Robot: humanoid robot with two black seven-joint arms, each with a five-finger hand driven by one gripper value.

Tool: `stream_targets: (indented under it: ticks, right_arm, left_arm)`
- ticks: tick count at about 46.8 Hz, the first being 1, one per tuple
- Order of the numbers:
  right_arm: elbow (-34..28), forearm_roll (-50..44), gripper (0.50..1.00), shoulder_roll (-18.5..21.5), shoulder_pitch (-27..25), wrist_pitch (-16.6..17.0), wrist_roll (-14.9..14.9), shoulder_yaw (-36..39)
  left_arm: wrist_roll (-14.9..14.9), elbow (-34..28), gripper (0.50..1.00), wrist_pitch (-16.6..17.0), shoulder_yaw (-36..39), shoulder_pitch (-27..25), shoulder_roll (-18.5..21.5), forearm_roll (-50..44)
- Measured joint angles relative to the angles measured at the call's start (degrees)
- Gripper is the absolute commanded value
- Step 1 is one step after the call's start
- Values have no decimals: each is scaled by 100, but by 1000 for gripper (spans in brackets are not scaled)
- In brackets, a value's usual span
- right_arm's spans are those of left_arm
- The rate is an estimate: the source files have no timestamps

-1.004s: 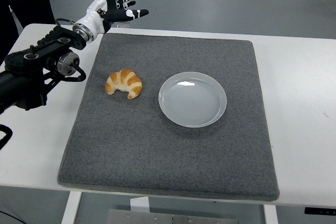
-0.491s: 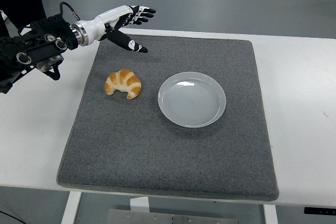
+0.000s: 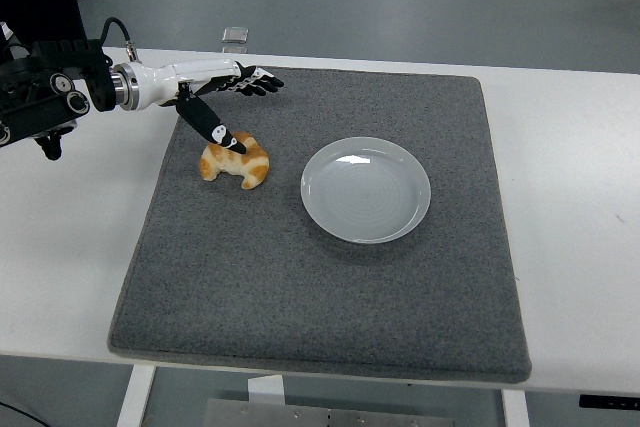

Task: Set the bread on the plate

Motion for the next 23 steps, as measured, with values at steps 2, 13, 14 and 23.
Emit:
stream_targets:
  ticks: [2, 13, 14, 23]
  right_arm:
    - [1, 0, 952, 0, 0, 0, 1, 0]
    - [-2, 0, 952, 0, 0, 0, -1, 0]
    - [-2, 0, 952, 0, 0, 0, 0, 0]
    - [-2, 0, 952, 0, 0, 0, -1, 0]
  left_arm:
    - [4, -21, 999, -69, 0, 1, 74, 59]
    - [5, -224, 999, -350, -8, -11, 379, 718]
    - [5, -229, 999, -355, -11, -12, 390, 771]
    - [32, -193, 996, -254, -24, -13, 342, 994]
